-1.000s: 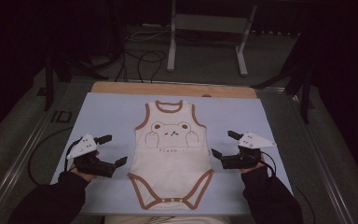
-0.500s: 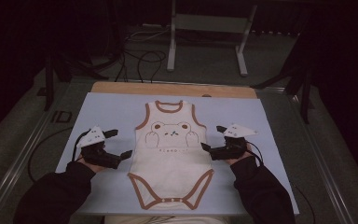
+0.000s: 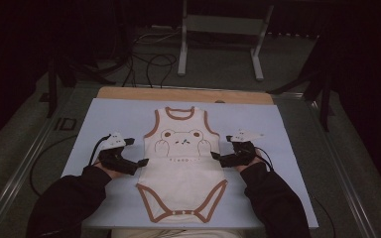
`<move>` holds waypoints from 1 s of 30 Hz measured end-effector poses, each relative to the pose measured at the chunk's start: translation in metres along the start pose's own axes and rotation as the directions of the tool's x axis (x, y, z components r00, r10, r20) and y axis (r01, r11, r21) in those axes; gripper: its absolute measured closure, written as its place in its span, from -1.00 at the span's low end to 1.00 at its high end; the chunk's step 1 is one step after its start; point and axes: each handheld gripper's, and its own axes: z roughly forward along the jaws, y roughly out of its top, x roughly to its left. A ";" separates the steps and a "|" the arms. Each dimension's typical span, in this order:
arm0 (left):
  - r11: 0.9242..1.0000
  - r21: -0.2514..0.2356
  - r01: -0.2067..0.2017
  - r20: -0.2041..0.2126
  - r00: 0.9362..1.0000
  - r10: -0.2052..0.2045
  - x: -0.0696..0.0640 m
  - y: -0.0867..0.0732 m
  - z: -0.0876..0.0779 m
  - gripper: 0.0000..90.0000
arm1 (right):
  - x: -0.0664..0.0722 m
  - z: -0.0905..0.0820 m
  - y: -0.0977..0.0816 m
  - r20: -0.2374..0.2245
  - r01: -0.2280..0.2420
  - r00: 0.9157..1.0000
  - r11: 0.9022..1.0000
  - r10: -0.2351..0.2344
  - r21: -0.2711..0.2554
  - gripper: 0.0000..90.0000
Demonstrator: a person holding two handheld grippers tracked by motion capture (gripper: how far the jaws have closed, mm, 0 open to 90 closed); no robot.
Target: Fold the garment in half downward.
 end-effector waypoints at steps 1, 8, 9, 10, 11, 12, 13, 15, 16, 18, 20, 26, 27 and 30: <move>1.000 0.007 0.000 0.002 1.000 -0.001 0.001 -0.001 0.002 -0.94 | 0.000 0.000 0.000 0.000 0.000 1.000 1.000 0.000 0.000 -0.76; 0.997 0.074 -0.023 0.016 1.000 0.021 0.005 -0.008 0.019 -0.82 | -0.006 0.011 -0.010 -0.007 -0.028 1.000 0.999 0.028 0.041 -0.70; 0.996 0.085 -0.029 0.022 0.999 0.027 0.005 -0.008 0.021 -0.80 | -0.007 0.012 -0.011 -0.006 -0.025 1.000 0.999 0.026 0.047 -0.70; 0.995 0.093 -0.031 0.021 0.999 0.029 0.005 -0.008 0.022 -0.76 | -0.008 0.013 -0.011 -0.004 -0.030 1.000 0.998 0.030 0.054 -0.68; 0.995 0.093 -0.031 0.021 0.999 0.029 0.005 -0.008 0.022 -0.71 | -0.008 0.013 -0.011 -0.004 -0.030 1.000 0.998 0.030 0.054 -0.68; 0.993 0.111 -0.040 0.027 0.999 0.037 0.006 -0.009 0.026 -0.71 | -0.009 0.015 -0.012 -0.006 -0.032 0.999 0.998 0.033 0.062 -0.67; 0.992 0.122 -0.041 0.028 0.999 0.038 0.006 -0.009 0.028 -0.67 | -0.010 0.017 -0.013 -0.001 -0.037 0.999 0.996 0.037 0.077 -0.64; 0.988 0.145 -0.047 0.027 0.999 0.043 0.007 -0.009 0.031 -0.65 | -0.011 0.021 -0.014 -0.003 -0.042 0.999 0.994 0.043 0.101 -0.57; 0.987 0.154 -0.050 0.027 0.999 0.046 0.008 -0.010 0.032 -0.65 | -0.011 0.021 -0.014 -0.003 -0.042 0.999 0.994 0.043 0.101 -0.57; 0.982 0.179 -0.056 0.035 0.998 0.050 0.008 -0.010 0.035 -0.56 | -0.012 0.024 -0.016 -0.004 -0.046 0.999 0.991 0.047 0.126 -0.50; 0.979 0.193 -0.063 0.038 0.998 0.056 0.008 -0.011 0.037 -0.51 | -0.013 0.026 -0.017 -0.001 -0.049 0.999 0.990 0.049 0.131 -0.48; 0.971 0.226 -0.079 0.044 0.996 0.071 0.010 -0.013 0.042 -0.24 | -0.016 0.029 -0.018 0.021 -0.063 0.998 0.988 0.060 0.144 -0.12; 0.970 0.229 -0.081 0.042 0.996 0.073 0.010 -0.013 0.043 -0.24 | -0.016 0.029 -0.018 0.021 -0.063 0.998 0.988 0.060 0.144 -0.12; 0.966 0.240 -0.099 0.049 0.995 0.090 0.010 -0.013 0.045 -0.08 | -0.016 0.032 -0.018 0.026 -0.056 0.998 0.986 0.053 0.157 0.06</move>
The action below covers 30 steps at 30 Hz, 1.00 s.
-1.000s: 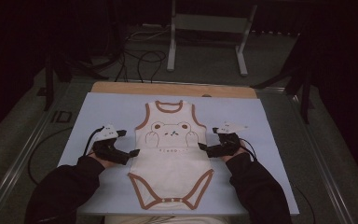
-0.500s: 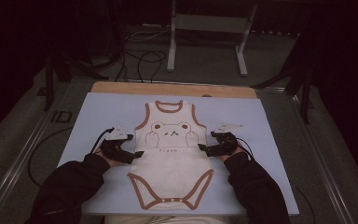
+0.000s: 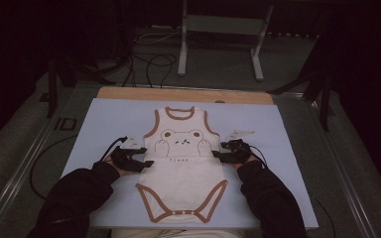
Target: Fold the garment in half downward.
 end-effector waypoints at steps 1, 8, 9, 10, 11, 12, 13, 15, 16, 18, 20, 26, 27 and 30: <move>1.000 0.002 -0.003 -0.002 1.000 0.003 0.000 0.000 0.001 -0.04 | 0.000 0.001 0.000 0.001 -0.002 1.000 1.000 0.002 0.002 0.10; 1.000 0.010 -0.025 -0.004 1.000 0.025 0.001 -0.001 0.004 0.18 | 0.001 0.005 -0.001 0.027 -0.002 1.000 1.000 0.001 0.030 0.34; 1.000 0.009 -0.028 -0.003 1.000 0.028 0.001 0.000 0.004 0.26 | 0.001 0.005 -0.001 0.037 -0.007 0.999 0.999 0.006 0.035 0.42; 0.999 0.012 -0.032 0.003 0.999 0.032 0.001 0.000 0.004 0.31 | 0.001 0.005 0.000 0.040 -0.007 0.999 0.999 0.005 0.038 0.45; 0.999 0.012 -0.032 0.003 0.999 0.032 0.001 0.000 0.004 0.36 | 0.002 0.005 0.000 0.041 -0.008 0.999 0.999 0.006 0.042 0.52; 0.999 0.010 -0.033 0.004 0.999 0.033 0.000 0.001 0.005 0.36 | 0.002 0.005 0.000 0.041 -0.008 0.999 0.999 0.006 0.042 0.52; 1.000 0.011 -0.028 0.011 1.000 0.028 0.000 0.002 0.006 0.41 | 0.002 0.005 0.001 0.039 -0.001 0.999 0.999 -0.001 0.046 0.57; 1.000 0.005 -0.021 0.010 1.000 0.021 -0.001 0.003 0.008 0.49 | 0.005 0.006 0.002 0.037 0.008 0.999 0.999 -0.010 0.051 0.71; 1.000 0.004 -0.020 0.010 1.000 0.019 -0.001 0.003 0.009 0.53 | 0.006 0.006 0.002 0.035 0.011 0.999 0.998 -0.013 0.054 0.75; 1.000 0.002 -0.020 0.019 1.000 0.020 -0.001 0.003 0.010 0.65 | 0.008 0.006 0.003 0.030 0.011 0.999 0.998 -0.013 0.058 0.85; 1.000 0.004 -0.021 0.026 0.999 0.021 -0.002 0.004 0.010 0.76 | 0.008 0.006 0.003 0.028 0.015 0.999 0.998 -0.017 0.060 0.89; 1.000 0.015 -0.020 0.021 1.000 0.019 -0.002 0.006 0.011 1.00 | 0.011 0.006 0.004 0.039 0.029 0.999 0.998 -0.032 0.063 0.98; 1.000 0.021 -0.020 0.019 1.000 0.020 -0.002 0.007 0.011 1.00 | 0.011 0.006 0.004 0.039 0.030 0.999 0.998 -0.033 0.063 0.99; 0.999 0.039 -0.035 0.010 0.999 0.034 -0.004 0.010 0.011 1.00 | 0.011 0.005 0.005 0.037 0.030 0.999 0.997 -0.033 0.066 1.00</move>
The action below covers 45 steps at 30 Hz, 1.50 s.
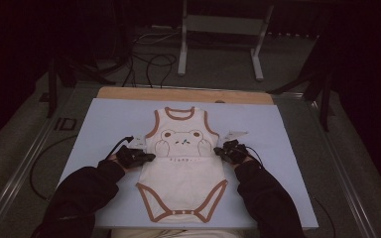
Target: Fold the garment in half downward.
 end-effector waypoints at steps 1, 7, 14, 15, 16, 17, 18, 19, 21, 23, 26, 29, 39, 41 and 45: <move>1.000 0.001 -0.001 0.000 1.000 0.001 0.000 0.000 0.000 1.00 | 0.000 0.000 0.000 0.002 0.000 1.000 1.000 0.000 0.000 1.00; 1.000 -0.005 0.019 0.015 1.000 -0.018 0.002 0.000 -0.005 1.00 | -0.001 -0.003 0.001 -0.003 0.004 1.000 1.000 -0.004 -0.006 1.00; 1.000 -0.026 0.015 0.009 1.000 -0.015 -0.001 0.005 -0.013 1.00 | 0.000 -0.007 0.002 -0.006 0.005 1.000 1.000 -0.006 -0.016 1.00; 1.000 -0.023 0.010 0.005 1.000 -0.010 -0.001 0.006 -0.014 1.00 | 0.000 -0.009 0.004 -0.007 0.004 1.000 1.000 -0.005 -0.025 1.00; 1.000 -0.020 0.004 0.005 1.000 -0.004 -0.001 0.007 -0.016 1.00 | 0.000 -0.011 0.004 -0.007 0.007 1.000 1.000 -0.007 -0.027 1.00; 1.000 -0.020 0.004 0.005 1.000 -0.004 -0.001 0.007 -0.016 1.00 | 0.000 -0.011 0.004 -0.007 0.007 1.000 1.000 -0.007 -0.027 1.00; 1.000 -0.020 0.003 0.004 1.000 -0.003 -0.001 0.008 -0.017 1.00 | 0.001 -0.014 0.006 -0.008 0.012 1.000 0.999 -0.012 -0.035 1.00; 1.000 -0.020 0.004 0.004 1.000 -0.004 -0.002 0.008 -0.018 1.00 | 0.001 -0.016 0.007 -0.008 0.012 1.000 0.999 -0.012 -0.036 1.00; 1.000 -0.025 0.003 0.004 1.000 -0.003 -0.004 0.009 -0.021 1.00 | 0.002 -0.017 0.007 -0.010 0.015 1.000 0.999 -0.015 -0.041 1.00; 1.000 -0.028 -0.001 0.002 1.000 0.001 -0.006 0.009 -0.023 1.00 | 0.004 -0.022 0.009 -0.011 0.026 1.000 0.999 -0.026 -0.042 1.00; 1.000 -0.026 -0.012 0.006 1.000 0.013 -0.010 0.010 -0.029 1.00 | 0.006 -0.027 0.009 -0.014 0.035 0.999 0.998 -0.036 -0.043 1.00; 0.999 -0.030 -0.011 0.010 1.000 0.012 -0.013 0.011 -0.033 1.00 | 0.009 -0.034 0.008 -0.021 0.034 0.999 0.998 -0.035 -0.055 1.00; 0.999 -0.001 -0.039 0.024 0.999 0.039 -0.032 0.009 -0.045 1.00 | 0.027 -0.061 0.002 -0.044 0.046 0.998 0.996 -0.049 -0.083 1.00; 0.999 0.000 -0.037 0.035 0.999 0.037 -0.035 0.008 -0.047 1.00 | 0.029 -0.063 0.001 -0.047 0.041 0.998 0.996 -0.045 -0.084 1.00; 0.999 0.010 -0.046 0.051 0.998 0.045 -0.043 0.007 -0.050 1.00 | 0.040 -0.072 -0.004 -0.058 0.056 0.996 0.996 -0.061 -0.073 1.00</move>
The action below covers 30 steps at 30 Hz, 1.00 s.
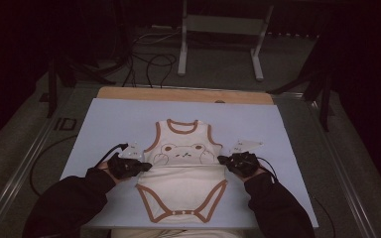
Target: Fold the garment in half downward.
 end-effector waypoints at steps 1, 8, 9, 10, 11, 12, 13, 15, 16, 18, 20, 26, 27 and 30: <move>1.000 0.003 -0.001 0.002 1.000 0.001 -0.002 0.000 -0.001 1.00 | 0.002 -0.001 -0.001 -0.001 0.000 1.000 1.000 0.000 0.002 1.00; 0.999 0.010 -0.041 0.020 0.999 0.041 -0.019 -0.001 -0.006 1.00 | 0.012 -0.008 -0.014 -0.011 -0.004 1.000 1.000 0.004 0.017 1.00; 0.999 0.012 -0.044 0.022 0.999 0.044 -0.020 -0.002 -0.007 1.00 | 0.013 -0.010 -0.015 -0.012 -0.007 1.000 1.000 0.007 0.015 1.00; 0.999 0.017 -0.050 0.028 0.998 0.050 -0.022 -0.002 -0.008 1.00 | 0.014 -0.011 -0.017 -0.014 -0.011 1.000 1.000 0.011 0.014 1.00; 0.999 0.013 -0.050 0.029 0.998 0.050 -0.024 -0.003 -0.009 1.00 | 0.014 -0.011 -0.017 -0.014 -0.011 1.000 1.000 0.011 0.014 1.00; 0.998 0.017 -0.057 0.030 0.998 0.056 -0.025 -0.004 -0.009 1.00 | 0.017 -0.013 -0.020 -0.020 -0.016 1.000 1.000 0.016 0.015 1.00; 0.998 0.019 -0.062 0.029 0.998 0.061 -0.028 -0.005 -0.009 1.00 | 0.017 -0.013 -0.020 -0.020 -0.016 1.000 1.000 0.016 0.015 1.00; 0.997 0.026 -0.066 0.040 0.997 0.065 -0.033 -0.007 -0.008 1.00 | 0.021 -0.015 -0.024 -0.026 -0.014 1.000 1.000 0.014 0.021 1.00; 0.997 0.036 -0.070 0.042 0.997 0.069 -0.035 -0.009 -0.007 1.00 | 0.024 -0.015 -0.026 -0.030 -0.015 0.999 0.999 0.016 0.029 1.00; 0.996 0.041 -0.074 0.052 0.996 0.072 -0.036 -0.012 -0.006 1.00 | 0.028 -0.014 -0.030 -0.039 -0.011 0.999 0.999 0.013 0.039 1.00; 0.997 0.048 -0.067 0.059 0.996 0.064 -0.038 -0.015 -0.005 1.00 | 0.031 -0.014 -0.034 -0.046 -0.015 0.999 0.999 0.017 0.046 1.00; 0.995 0.064 -0.077 0.076 0.995 0.072 -0.043 -0.022 -0.001 1.00 | 0.037 -0.013 -0.047 -0.069 -0.037 0.997 0.997 0.041 0.067 1.00; 0.995 0.065 -0.072 0.076 0.995 0.067 -0.044 -0.022 0.000 1.00 | 0.038 -0.013 -0.049 -0.073 -0.036 0.996 0.997 0.041 0.067 1.00; 0.994 0.082 -0.077 0.079 0.994 0.071 -0.046 -0.025 0.003 1.00 | 0.042 -0.013 -0.054 -0.080 -0.043 0.996 0.996 0.049 0.074 1.00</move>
